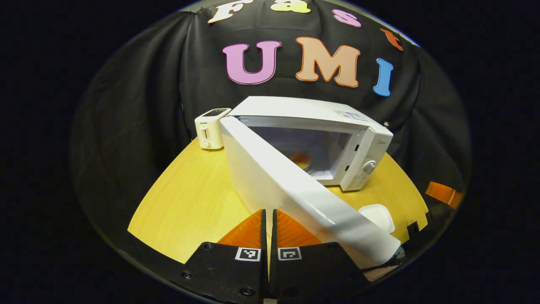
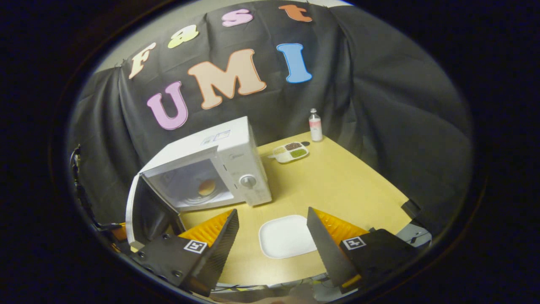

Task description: Open the microwave oven with the left hand, put the food in, and close the microwave oven.

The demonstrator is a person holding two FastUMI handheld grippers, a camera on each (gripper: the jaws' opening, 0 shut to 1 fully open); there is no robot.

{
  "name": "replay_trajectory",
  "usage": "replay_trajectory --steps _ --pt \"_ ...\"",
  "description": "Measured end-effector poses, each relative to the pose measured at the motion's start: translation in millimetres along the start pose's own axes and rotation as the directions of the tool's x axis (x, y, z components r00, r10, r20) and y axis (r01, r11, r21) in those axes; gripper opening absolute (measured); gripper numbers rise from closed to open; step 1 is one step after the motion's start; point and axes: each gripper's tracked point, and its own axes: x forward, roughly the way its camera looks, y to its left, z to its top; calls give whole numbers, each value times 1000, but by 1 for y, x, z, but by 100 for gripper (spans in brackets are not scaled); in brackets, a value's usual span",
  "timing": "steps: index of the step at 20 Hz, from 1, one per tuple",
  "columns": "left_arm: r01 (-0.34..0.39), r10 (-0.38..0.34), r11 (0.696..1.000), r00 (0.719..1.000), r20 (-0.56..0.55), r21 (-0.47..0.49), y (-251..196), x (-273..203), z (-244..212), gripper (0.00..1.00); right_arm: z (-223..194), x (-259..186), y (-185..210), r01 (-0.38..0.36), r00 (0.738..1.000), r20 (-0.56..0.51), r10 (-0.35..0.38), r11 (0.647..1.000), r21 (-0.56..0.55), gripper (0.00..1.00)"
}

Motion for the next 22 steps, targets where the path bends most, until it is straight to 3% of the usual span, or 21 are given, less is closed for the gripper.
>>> replay_trajectory --steps 13,14,15,22 --pt "106 -108 992 994 27 75 -91 42 26 1 20 8 -54 62 997 38 -62 998 12 100" --pt "114 -116 991 993 31 75 -95 44 28 1 21 8 -55 61 997 37 -61 998 10 100" --pt "120 -123 990 992 35 76 -100 47 31 1 22 10 -55 61 997 37 -61 998 7 92" --pt "136 -141 987 989 49 84 -115 66 43 1 22 21 -71 77 997 21 -77 997 32 92"
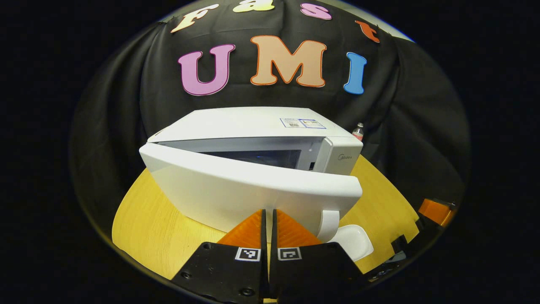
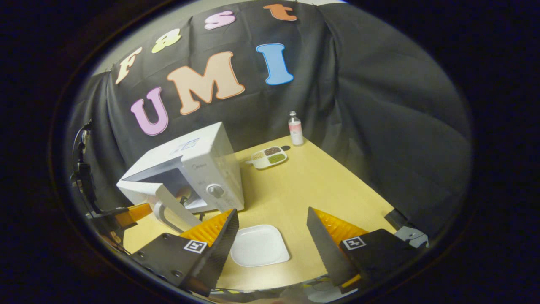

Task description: Open the microwave oven with the left hand, put the food in, and close the microwave oven.

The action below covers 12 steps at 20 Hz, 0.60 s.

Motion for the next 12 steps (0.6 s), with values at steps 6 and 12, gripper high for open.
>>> replay_trajectory --steps 6,12 --pt "-6 6 1000 1000 -6 -15 -1 17 4 0 7 7 -15 46 999 15 -47 998 33 100" --pt "-15 15 999 1000 -2 -33 -5 39 15 0 9 12 -27 84 996 14 -85 994 69 100"
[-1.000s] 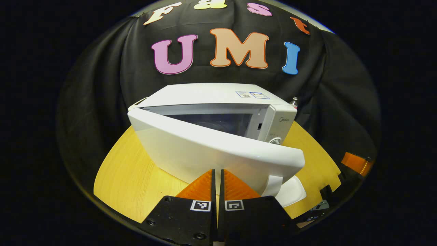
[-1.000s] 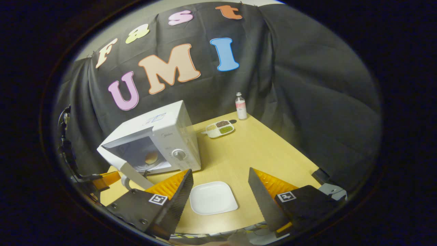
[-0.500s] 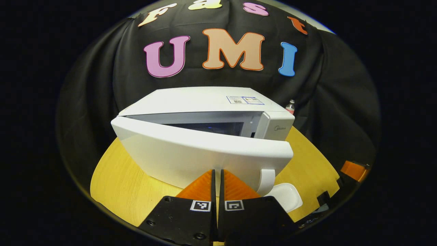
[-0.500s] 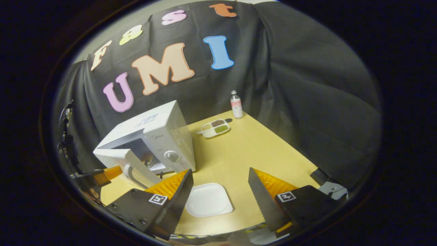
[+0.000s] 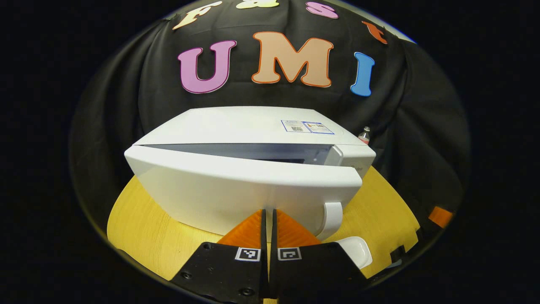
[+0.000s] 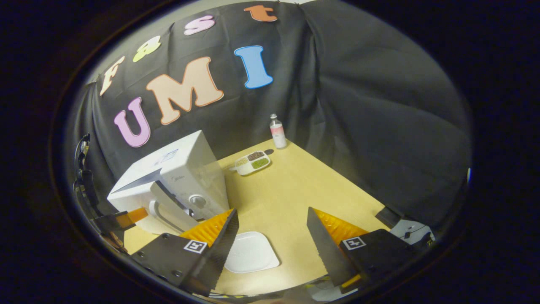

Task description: Open the microwave oven with the left hand, put the food in, and close the microwave oven.

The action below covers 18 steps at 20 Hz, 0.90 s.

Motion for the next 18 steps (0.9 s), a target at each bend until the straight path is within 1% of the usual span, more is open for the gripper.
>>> replay_trajectory --steps 1,2,3,4,7,8,10,11,12,16,17,18 --pt "-1 1 1000 1000 0 -1 -1 3 2 0 0 2 -1 4 1000 -1 -4 1000 4 100" --pt "-2 2 1000 1000 0 -2 -1 5 4 1 1 2 -1 7 1000 0 -7 1000 8 92" --pt "-4 4 1000 1000 0 -2 -2 8 5 1 1 3 0 8 1000 0 -8 1000 11 92" --pt "-6 6 1000 1000 0 1 -3 9 6 1 1 4 1 6 1000 -2 -6 1000 16 100" --pt "-12 12 1000 1000 2 6 -4 15 9 1 2 8 1 7 1000 -2 -7 1000 25 100" --pt "-14 14 1000 1000 2 2 -4 17 10 1 3 8 0 9 1000 1 -9 1000 27 92" --pt "-22 23 1000 1000 1 -16 -4 21 11 0 4 11 0 13 1000 4 -13 999 30 92" --pt "-26 26 999 1000 5 -27 -4 23 13 0 4 12 1 13 1000 4 -13 999 32 100" --pt "-29 29 999 1000 6 -39 -4 23 13 0 5 14 1 13 1000 4 -13 999 32 92" --pt "-32 32 995 999 -8 -99 -4 29 10 0 6 22 5 6 1000 1 -6 1000 17 92" --pt "-35 33 993 999 -16 -116 -3 29 9 1 6 23 6 5 1000 0 -5 1000 13 100" --pt "-36 33 990 999 -18 -133 -3 31 9 0 6 25 7 3 1000 -4 -3 1000 10 100"
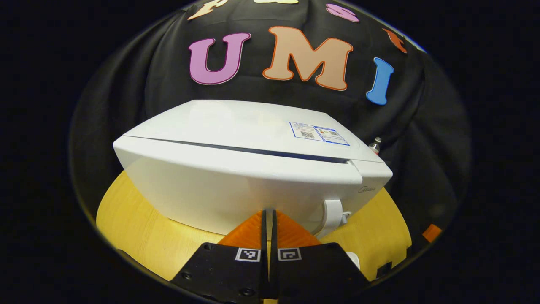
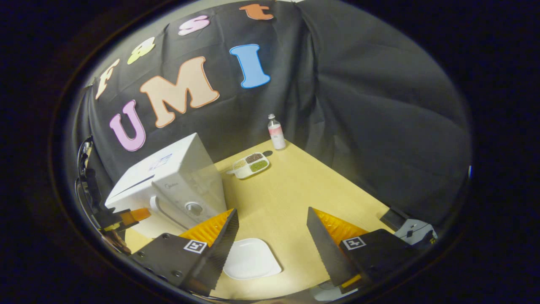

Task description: Open the microwave oven with the left hand, put the food in, and close the microwave oven.

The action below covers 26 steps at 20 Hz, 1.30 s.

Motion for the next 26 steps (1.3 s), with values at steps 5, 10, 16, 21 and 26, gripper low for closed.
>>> replay_trajectory --steps 5,10,16,21,26 --pt "0 -1 997 1000 -13 -78 1 4 -4 0 -1 6 1 -3 1000 -10 3 1000 -1 92" --pt "-23 19 991 999 -37 -132 5 8 -12 0 0 9 5 -14 1000 -6 13 1000 -12 92" --pt "-28 23 985 999 -34 -173 8 11 -14 1 1 -1 4 -17 1000 9 17 1000 -16 92" --pt "-42 40 970 999 -13 -241 15 14 -9 1 2 -15 1 -23 999 31 24 999 -41 100" --pt "-51 56 967 998 13 -251 18 11 -6 1 3 -30 -7 -26 999 43 29 998 -55 100"
